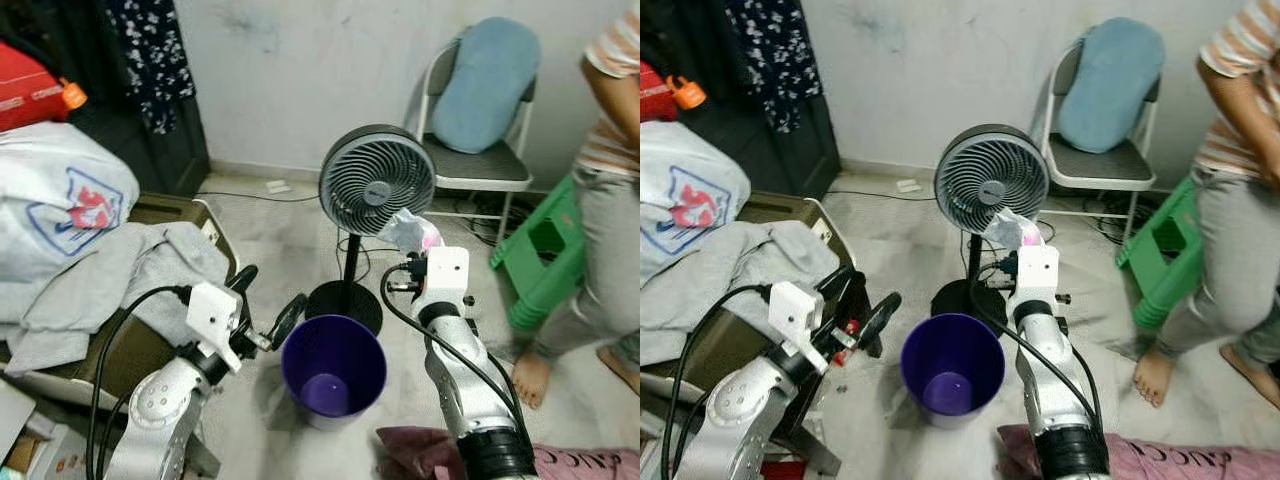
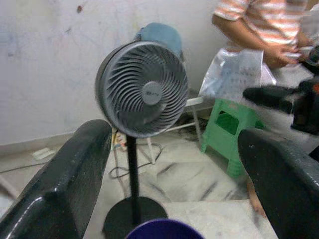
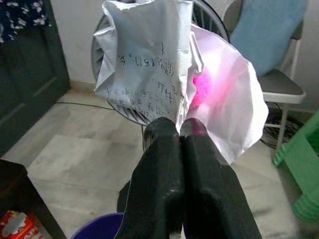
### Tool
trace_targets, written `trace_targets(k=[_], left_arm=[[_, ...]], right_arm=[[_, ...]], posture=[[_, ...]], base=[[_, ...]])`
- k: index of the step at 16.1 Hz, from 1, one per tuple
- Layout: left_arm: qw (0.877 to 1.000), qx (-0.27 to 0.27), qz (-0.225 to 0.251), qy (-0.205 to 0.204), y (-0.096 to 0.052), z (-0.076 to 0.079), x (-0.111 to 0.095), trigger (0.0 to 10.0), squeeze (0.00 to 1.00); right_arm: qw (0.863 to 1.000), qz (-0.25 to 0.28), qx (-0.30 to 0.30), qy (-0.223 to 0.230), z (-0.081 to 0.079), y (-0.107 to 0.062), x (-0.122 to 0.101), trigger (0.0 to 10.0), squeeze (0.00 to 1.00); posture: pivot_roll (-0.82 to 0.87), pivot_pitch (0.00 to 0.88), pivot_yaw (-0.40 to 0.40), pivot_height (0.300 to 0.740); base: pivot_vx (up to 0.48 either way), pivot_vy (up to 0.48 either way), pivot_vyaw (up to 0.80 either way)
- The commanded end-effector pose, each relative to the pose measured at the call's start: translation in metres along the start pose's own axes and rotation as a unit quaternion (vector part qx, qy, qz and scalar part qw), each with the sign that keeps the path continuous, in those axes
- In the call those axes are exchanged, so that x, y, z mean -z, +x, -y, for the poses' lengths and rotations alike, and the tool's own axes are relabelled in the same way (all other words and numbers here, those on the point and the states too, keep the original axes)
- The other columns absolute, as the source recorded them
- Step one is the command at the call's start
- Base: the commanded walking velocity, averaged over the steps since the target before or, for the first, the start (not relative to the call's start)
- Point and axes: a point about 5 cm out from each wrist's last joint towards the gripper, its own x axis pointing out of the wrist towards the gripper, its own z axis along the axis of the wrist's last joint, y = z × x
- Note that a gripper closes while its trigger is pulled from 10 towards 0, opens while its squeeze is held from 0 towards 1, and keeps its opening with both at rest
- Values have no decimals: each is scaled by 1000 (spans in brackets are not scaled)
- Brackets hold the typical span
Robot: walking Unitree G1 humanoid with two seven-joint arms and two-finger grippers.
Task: Clean up the room
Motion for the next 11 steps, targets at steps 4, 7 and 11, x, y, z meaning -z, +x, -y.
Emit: trace_targets(k=[4, 7, 11], left_arm=[[1000, -18, -8, 10, 4, -4, -1, 10000, 0], [1000, -29, 2, 3, 5, -6, -4, 10000, 0], [1000, -26, -3, -1, 4, -3, -2, 10000, 0]], right_arm=[[1000, 10, -18, -13, -9, 5, -5, 10000, 0], [1000, 12, -21, -12, -10, 6, -6, 10000, 0], [999, 13, -29, -14, -12, 5, -5, 10000, 0]], posture=[[48, 44, -16, 740], [48, 46, -20, 740], [47, 49, -21, 740]], base=[[0, 0, 313], [0, 0, 740], [0, 0, 216]])
